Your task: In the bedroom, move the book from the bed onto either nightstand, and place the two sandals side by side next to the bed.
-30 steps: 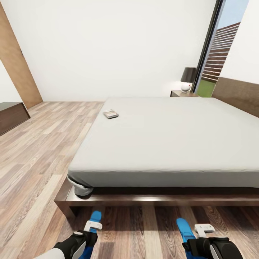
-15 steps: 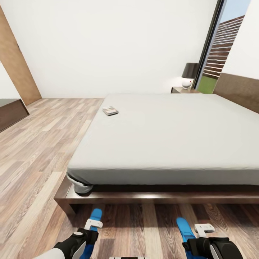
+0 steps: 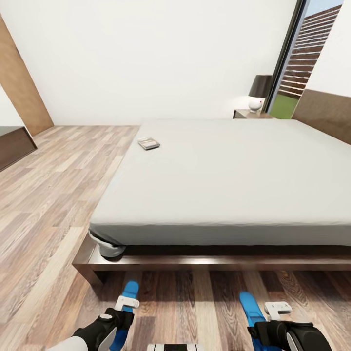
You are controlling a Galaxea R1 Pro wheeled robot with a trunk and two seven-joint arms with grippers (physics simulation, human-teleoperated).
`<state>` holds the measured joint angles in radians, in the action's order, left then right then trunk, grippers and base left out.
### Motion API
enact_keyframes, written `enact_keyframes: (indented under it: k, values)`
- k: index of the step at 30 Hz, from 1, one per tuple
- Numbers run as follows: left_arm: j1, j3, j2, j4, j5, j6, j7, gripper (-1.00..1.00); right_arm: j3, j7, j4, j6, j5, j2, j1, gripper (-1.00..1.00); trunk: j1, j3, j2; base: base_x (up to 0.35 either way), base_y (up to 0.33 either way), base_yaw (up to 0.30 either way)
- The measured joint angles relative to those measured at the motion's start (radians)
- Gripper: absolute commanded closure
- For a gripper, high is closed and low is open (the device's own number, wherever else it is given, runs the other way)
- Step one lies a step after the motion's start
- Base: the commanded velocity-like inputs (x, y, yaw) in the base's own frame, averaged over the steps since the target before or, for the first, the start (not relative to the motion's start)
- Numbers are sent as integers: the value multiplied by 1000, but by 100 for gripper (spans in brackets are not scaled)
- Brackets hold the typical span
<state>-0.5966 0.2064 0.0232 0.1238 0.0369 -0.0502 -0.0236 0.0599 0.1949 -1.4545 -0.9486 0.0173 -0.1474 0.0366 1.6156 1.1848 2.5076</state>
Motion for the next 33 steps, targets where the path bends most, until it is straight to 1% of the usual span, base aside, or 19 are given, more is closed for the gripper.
enact_keyframes:
  k: [6, 12, 17, 28, 33]
  values:
    - [0, 2, 0, 1, -1, 31, 0, 100, -4, 0, -3, 2, 2, -1, -1, 100, 3, 23, 1, 0, 0, 0]
    - [0, 3, 1, 2, -1, 38, 0, 100, -5, 0, -3, 3, 3, -1, -1, 100, 3, 23, 1, 0, 0, 0]
    - [-1, 4, 0, 20, -1, 39, 0, 100, -4, 0, -9, 3, 3, -1, -1, 100, 5, 43, 3, 0, 0, 0]
    - [-2, 7, -2, 64, -2, 40, 0, 100, -6, 2, -55, 8, 3, -1, 0, 100, 10, 85, 5, 0, 0, 0]
    - [-3, 8, -2, 84, -3, 40, 0, 100, -5, 6, -89, 12, 2, -1, 0, 100, 10, 85, 5, 0, 0, 0]
